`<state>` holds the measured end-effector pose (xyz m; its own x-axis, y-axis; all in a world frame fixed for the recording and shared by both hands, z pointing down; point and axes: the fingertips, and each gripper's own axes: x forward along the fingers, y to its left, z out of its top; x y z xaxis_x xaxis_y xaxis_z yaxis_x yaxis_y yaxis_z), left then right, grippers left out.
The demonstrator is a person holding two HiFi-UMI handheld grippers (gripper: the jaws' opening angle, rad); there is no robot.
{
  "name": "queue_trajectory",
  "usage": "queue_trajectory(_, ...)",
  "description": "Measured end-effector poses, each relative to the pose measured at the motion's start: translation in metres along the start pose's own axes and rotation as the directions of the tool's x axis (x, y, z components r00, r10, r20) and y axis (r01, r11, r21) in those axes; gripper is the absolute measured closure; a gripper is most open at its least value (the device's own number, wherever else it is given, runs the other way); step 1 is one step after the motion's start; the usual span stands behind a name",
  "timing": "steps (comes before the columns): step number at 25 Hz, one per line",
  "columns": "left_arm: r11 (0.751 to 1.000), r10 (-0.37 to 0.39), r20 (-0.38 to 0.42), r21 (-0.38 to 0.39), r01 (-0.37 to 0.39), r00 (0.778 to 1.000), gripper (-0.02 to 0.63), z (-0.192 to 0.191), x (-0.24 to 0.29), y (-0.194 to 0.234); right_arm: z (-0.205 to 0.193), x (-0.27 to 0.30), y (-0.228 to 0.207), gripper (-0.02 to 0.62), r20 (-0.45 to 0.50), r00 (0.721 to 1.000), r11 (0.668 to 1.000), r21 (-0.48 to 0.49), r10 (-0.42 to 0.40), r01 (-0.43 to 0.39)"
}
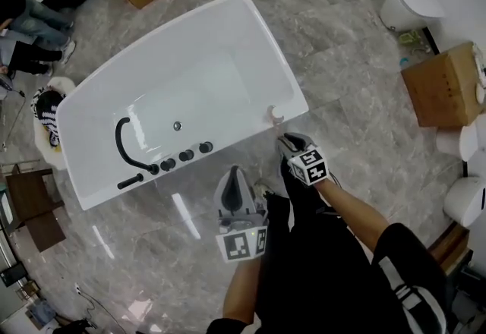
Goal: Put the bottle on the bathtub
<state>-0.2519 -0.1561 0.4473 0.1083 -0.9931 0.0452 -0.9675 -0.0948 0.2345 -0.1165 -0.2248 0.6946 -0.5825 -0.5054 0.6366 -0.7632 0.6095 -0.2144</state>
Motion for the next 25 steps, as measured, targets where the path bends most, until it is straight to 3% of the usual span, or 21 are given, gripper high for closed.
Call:
queue_trajectory(3,1.000,-0.020,0.007,0.002,0.020,1.000,0.592,0.012,-0.015,-0.007,0.030,-0.038,0.010,0.546,0.064,0.998,0.999,0.038,-0.014,0.012)
queue_trajectory(12,1.000,-0.023,0.011,0.007,0.023,1.000,0.592,0.040,-0.043,-0.031,0.085,-0.127,0.035,0.582,0.182,0.983,0.999,0.031,-0.018,0.012)
queue_trajectory(25,1.000,0.028,0.042,-0.006,-0.027,0.999,0.592,0.068,-0.058,-0.074,0.154,-0.244,0.052,0.584,0.393,0.919,0.998,-0.066,0.026,0.000)
